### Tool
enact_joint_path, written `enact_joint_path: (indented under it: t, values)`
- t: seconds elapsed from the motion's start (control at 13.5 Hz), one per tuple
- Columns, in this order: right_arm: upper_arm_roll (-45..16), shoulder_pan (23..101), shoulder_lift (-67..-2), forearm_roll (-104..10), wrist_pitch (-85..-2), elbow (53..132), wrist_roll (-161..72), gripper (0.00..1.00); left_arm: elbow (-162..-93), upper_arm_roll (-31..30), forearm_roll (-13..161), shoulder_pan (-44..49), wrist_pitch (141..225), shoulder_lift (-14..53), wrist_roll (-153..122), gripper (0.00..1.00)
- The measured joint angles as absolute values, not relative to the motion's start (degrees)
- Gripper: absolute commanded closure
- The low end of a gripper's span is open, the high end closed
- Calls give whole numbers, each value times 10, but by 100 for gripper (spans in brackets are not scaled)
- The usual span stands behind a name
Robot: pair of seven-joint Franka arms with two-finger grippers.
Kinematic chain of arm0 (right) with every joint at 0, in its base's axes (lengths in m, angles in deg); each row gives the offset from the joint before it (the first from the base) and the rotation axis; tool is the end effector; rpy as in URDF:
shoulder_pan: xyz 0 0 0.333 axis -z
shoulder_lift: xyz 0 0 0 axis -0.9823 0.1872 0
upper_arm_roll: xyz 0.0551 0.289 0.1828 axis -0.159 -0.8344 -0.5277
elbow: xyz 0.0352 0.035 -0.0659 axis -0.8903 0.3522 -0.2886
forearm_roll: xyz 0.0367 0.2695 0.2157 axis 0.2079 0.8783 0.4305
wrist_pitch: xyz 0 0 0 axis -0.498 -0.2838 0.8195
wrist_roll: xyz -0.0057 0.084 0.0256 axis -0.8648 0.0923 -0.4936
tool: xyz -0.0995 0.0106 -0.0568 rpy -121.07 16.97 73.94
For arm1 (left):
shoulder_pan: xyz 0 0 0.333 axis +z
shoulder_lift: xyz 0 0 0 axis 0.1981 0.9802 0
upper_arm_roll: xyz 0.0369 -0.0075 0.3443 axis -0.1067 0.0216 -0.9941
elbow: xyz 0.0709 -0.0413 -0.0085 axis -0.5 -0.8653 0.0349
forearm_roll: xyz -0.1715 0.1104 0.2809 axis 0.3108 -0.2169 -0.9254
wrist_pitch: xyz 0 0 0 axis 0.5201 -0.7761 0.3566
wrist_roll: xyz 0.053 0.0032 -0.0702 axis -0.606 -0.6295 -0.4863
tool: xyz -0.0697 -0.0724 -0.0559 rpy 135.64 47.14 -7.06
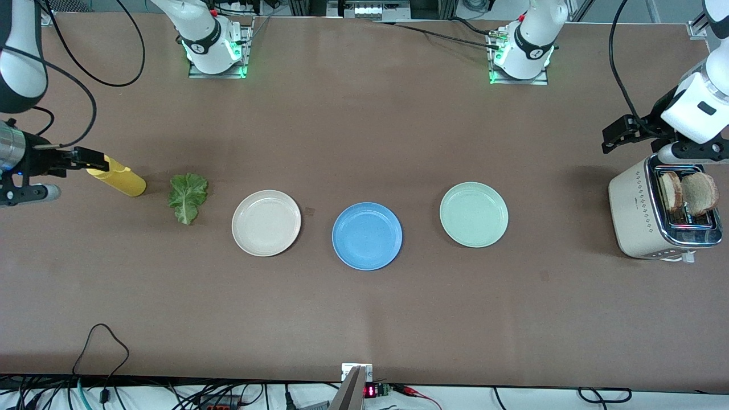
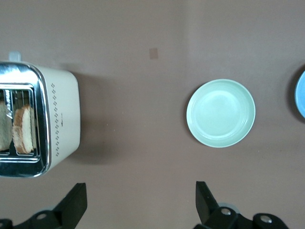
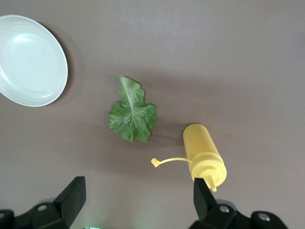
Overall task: Make sandwich in blue plate with both arms
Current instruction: 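Grasp the lettuce with the right gripper while the left gripper grasps toast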
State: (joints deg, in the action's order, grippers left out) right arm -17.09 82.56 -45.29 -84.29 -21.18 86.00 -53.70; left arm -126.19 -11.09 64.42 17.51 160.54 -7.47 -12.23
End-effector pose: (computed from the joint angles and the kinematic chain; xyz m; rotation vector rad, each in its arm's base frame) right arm 0.5623 -0.0586 0.5099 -3.0934 -0.2290 0.3401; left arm 0.5017 -0.0133 0.6033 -3.1266 -0.0483 0.0774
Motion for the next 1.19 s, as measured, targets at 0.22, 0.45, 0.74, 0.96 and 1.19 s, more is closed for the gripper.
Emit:
enact_joint_path:
  t: [0.22, 0.45, 0.74, 0.96, 1.19]
  values:
    - [-174, 821, -431, -843, -232, 860, -537, 0, -1262, -118, 644, 191, 1603, -58, -125, 0]
    - [-177, 793, -402, -843, -269, 862, -536, 0, -1258, -121, 644, 233, 1608, -27, -124, 0]
    - [-178, 776, -369, -843, -389, 926, -528, 0, -1213, -124, 644, 298, 1614, 62, -120, 0]
    - [-176, 777, -368, -843, -494, 1008, -528, 0, -1192, -124, 583, 327, 1615, 119, -93, 0]
    - [-176, 777, -368, -843, -568, 1068, -528, 0, -1186, -124, 548, 337, 1616, 149, -69, 0]
